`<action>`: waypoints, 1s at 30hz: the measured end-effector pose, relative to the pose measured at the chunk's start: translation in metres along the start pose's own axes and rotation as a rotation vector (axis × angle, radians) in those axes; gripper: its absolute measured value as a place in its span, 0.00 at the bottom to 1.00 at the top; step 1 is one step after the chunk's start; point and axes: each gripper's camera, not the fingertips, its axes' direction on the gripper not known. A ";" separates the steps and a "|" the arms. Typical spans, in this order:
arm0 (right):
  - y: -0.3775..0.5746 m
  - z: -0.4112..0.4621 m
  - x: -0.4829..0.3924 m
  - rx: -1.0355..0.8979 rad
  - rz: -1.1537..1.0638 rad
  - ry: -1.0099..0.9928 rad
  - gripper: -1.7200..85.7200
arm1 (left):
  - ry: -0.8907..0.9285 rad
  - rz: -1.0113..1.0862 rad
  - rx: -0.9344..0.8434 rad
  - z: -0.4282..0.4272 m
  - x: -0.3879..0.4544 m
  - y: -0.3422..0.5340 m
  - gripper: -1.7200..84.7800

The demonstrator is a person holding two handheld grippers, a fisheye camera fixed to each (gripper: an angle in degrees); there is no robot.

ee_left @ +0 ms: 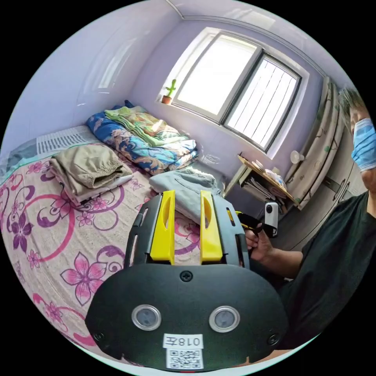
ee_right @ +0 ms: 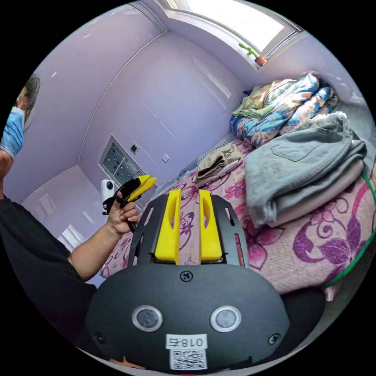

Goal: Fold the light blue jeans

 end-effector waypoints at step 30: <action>0.158 -0.182 0.097 0.361 0.185 -0.046 0.06 | -0.156 0.072 -0.449 0.566 0.130 -0.121 0.12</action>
